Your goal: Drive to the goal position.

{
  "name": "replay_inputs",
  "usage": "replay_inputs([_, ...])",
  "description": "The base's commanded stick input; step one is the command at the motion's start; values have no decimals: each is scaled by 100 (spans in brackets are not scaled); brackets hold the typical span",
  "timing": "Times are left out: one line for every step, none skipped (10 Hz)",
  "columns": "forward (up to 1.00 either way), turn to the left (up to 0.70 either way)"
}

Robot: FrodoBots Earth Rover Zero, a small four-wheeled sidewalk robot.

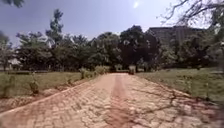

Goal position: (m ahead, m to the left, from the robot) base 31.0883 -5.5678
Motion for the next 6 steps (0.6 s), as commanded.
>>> replay_inputs([70, 0])
replay_inputs([70, 0])
replay_inputs([70, 0])
replay_inputs([70, 0])
replay_inputs([70, 0])
replay_inputs([70, 0])
